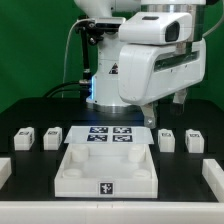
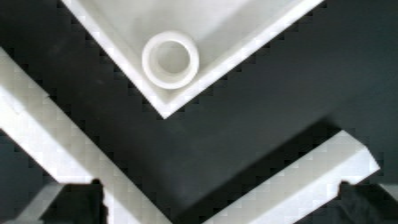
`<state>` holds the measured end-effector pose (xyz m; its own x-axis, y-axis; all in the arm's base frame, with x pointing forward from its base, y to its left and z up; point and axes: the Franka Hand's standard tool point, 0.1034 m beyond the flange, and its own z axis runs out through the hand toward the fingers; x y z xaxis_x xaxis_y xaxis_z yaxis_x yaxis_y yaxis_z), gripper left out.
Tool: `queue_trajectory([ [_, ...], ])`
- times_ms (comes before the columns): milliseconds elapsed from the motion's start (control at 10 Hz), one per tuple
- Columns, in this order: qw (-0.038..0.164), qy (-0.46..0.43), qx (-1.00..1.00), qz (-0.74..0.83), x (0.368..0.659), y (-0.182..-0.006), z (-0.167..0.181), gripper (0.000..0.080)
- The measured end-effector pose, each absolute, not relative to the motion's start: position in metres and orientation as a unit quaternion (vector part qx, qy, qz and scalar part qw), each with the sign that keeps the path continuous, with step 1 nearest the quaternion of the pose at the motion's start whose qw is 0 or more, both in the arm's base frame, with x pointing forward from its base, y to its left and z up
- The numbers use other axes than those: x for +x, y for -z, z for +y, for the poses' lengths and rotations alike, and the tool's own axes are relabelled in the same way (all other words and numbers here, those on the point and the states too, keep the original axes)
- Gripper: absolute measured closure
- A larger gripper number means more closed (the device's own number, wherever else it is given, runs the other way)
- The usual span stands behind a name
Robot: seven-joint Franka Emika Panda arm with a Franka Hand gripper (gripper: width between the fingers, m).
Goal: Assemble one leg
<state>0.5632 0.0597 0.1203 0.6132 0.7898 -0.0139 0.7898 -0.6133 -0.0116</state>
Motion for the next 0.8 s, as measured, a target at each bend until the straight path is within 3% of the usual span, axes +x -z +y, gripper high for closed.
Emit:
queue_trajectory([
  [800, 0.002, -0.009, -0.898, -0.439, 0.5631, -0.1202, 0.0598, 0.015],
])
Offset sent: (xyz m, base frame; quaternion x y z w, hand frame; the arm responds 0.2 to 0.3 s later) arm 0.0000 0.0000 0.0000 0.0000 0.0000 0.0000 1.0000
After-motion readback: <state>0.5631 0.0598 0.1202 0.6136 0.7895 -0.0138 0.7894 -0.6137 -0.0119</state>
